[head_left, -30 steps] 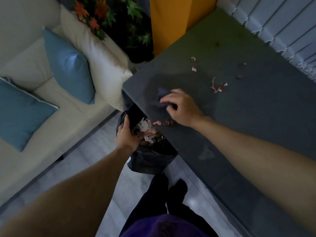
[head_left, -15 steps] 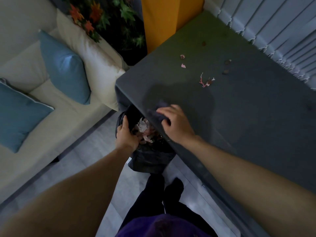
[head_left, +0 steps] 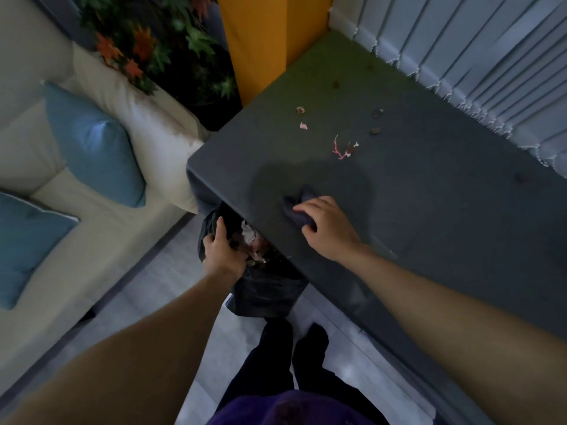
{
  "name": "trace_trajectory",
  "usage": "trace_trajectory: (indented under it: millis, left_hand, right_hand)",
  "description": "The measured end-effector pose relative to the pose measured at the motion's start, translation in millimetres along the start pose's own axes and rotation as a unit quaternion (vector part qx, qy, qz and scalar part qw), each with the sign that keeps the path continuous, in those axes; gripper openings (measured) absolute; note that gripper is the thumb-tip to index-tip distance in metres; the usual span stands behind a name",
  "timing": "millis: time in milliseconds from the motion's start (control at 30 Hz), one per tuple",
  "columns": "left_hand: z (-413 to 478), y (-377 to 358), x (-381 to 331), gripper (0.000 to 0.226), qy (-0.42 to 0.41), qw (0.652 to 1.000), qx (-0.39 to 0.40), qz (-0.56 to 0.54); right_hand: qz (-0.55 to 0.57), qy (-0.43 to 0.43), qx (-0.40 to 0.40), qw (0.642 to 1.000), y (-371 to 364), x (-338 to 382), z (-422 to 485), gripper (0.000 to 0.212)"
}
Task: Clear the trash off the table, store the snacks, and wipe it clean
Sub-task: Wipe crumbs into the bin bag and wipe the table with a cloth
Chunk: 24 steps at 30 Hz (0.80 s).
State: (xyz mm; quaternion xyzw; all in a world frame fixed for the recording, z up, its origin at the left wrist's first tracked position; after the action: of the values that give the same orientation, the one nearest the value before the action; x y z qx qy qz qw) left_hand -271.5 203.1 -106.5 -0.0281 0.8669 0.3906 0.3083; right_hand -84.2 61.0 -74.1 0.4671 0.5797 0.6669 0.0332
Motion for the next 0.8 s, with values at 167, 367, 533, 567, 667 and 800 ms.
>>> trace_trajectory:
  millis: [167,367,533,567,667,800]
  left_hand:
    - [12,0,-9,0.089,-0.007,1.0,0.02,-0.017]
    - [23,1,-12,0.089,-0.017,0.999,0.031,-0.018]
    - [28,1,-14,0.09,-0.007,0.999,0.032,-0.021]
    - [29,0,-15,0.09,-0.007,0.999,0.033,-0.023]
    - [33,-2,-17,0.089,-0.007,0.999,0.033,-0.022]
    - [38,-2,-16,0.093,-0.009,0.999,0.034,-0.014]
  right_hand:
    - [0.019,-0.111,-0.111,0.987,29,-39,7,0.04]
    - [0.019,-0.114,-0.124,0.986,47,-52,9,0.029]
    - [0.009,-0.221,-0.199,0.955,68,-97,9,0.033]
    - [0.007,-0.21,-0.189,0.959,68,-97,11,0.032]
    - [0.02,-0.143,-0.159,0.977,70,-86,18,0.021]
    - [0.039,-0.173,-0.26,0.949,106,-112,32,0.018]
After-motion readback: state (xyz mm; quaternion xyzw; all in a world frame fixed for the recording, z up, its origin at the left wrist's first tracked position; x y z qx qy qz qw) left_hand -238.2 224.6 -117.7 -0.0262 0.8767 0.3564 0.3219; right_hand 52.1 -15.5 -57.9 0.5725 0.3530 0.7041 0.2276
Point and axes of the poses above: each hand's wrist, its own z-axis towards the middle knuckle, its own y-axis out of the back of the hand, x = y × z, the point moved 7 cm from there along z, towards the middle knuckle, and after that the axes turned 10 degrees about -y, right-handed, at the moved point
